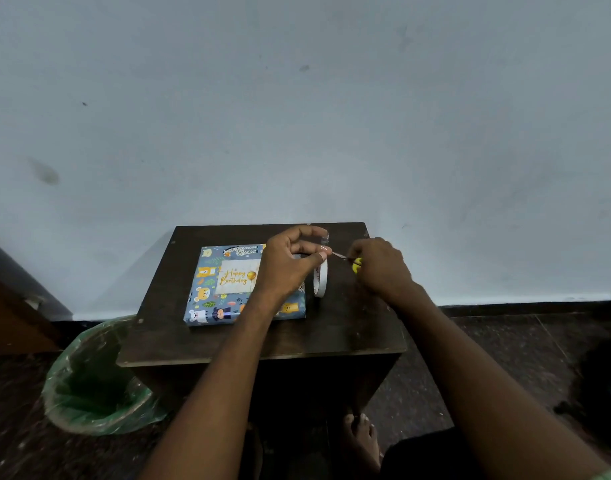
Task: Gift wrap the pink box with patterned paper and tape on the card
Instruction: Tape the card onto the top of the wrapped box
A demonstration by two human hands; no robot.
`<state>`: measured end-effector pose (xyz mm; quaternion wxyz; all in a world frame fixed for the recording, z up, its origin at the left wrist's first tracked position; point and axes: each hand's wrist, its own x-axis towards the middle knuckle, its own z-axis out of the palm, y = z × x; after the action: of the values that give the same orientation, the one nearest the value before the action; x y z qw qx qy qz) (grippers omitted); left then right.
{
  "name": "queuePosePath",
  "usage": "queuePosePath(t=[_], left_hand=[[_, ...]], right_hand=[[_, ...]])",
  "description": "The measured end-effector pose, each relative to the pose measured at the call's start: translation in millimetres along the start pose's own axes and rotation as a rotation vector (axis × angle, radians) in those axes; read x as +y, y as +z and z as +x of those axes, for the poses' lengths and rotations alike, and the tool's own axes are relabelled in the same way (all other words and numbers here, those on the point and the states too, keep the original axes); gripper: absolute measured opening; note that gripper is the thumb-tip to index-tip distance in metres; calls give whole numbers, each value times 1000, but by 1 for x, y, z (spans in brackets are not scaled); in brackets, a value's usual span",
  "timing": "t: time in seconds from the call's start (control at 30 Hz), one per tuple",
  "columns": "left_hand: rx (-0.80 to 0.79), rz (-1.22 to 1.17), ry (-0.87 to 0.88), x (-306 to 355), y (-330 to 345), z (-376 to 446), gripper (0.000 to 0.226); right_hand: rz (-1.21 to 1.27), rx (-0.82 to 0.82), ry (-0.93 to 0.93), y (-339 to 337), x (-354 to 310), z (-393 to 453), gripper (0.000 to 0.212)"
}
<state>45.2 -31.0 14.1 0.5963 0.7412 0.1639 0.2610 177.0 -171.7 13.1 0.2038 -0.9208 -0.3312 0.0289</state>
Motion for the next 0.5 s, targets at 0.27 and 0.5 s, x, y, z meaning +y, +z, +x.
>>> queuePosePath(t=[0.27,0.5], left_hand=[[19,42,11,-2,-5,2,35],[15,72,29,-4,-7,3,37]], right_hand=[[407,-198,-47,-36,11,5,29],[501,-312,-84,-51,7,-2,29]])
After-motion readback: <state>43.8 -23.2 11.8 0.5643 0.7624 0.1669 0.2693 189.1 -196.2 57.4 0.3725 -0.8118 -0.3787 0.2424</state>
